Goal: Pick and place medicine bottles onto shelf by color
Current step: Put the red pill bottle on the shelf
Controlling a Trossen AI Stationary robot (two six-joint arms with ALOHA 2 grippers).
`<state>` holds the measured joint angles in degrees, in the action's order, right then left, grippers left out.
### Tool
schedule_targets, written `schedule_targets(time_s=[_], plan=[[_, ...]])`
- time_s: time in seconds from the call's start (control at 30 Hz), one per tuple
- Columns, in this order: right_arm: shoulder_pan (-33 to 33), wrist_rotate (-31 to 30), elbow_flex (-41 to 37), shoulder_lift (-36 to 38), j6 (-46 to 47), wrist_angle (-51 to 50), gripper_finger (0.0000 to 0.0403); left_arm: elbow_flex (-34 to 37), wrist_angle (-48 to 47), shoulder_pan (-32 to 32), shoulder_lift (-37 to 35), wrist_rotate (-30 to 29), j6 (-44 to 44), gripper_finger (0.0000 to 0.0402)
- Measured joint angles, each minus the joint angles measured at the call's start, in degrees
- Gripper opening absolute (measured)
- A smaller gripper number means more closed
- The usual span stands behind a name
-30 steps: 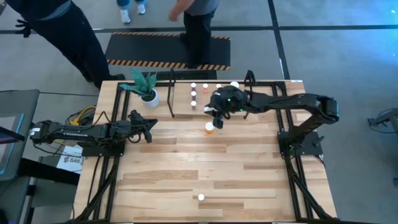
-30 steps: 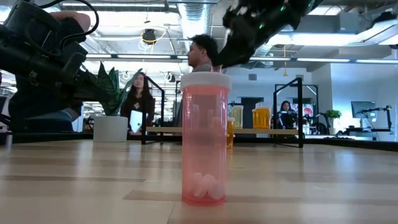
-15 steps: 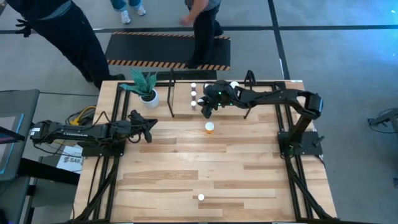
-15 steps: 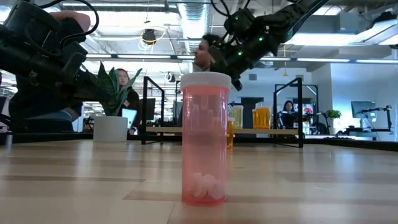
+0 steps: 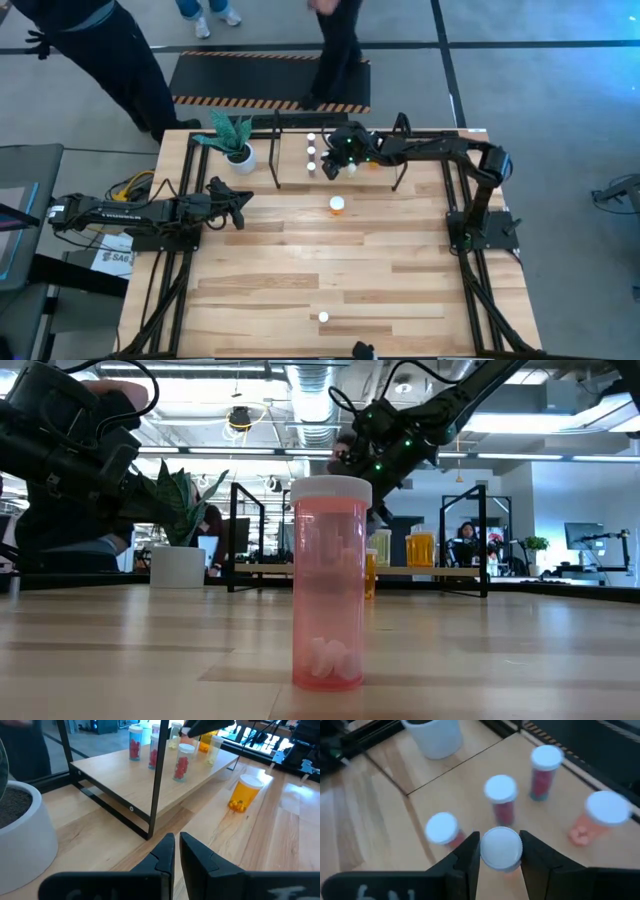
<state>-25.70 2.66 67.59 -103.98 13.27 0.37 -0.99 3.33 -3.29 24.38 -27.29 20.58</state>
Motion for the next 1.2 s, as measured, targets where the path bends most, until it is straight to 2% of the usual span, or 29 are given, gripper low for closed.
schedule_targets(time_s=[0.3,1.2], plan=[[-2.62,-1.74,0.00,0.09,0.29,-1.60,0.0134,0.00,0.00,0.00,0.00,-0.02,-0.01,0.0013],[-2.96,-2.82,0.00,-1.95,0.84,0.03,0.0139,0.00,0.00,0.00,-0.01,0.02,-0.01,0.0013]])
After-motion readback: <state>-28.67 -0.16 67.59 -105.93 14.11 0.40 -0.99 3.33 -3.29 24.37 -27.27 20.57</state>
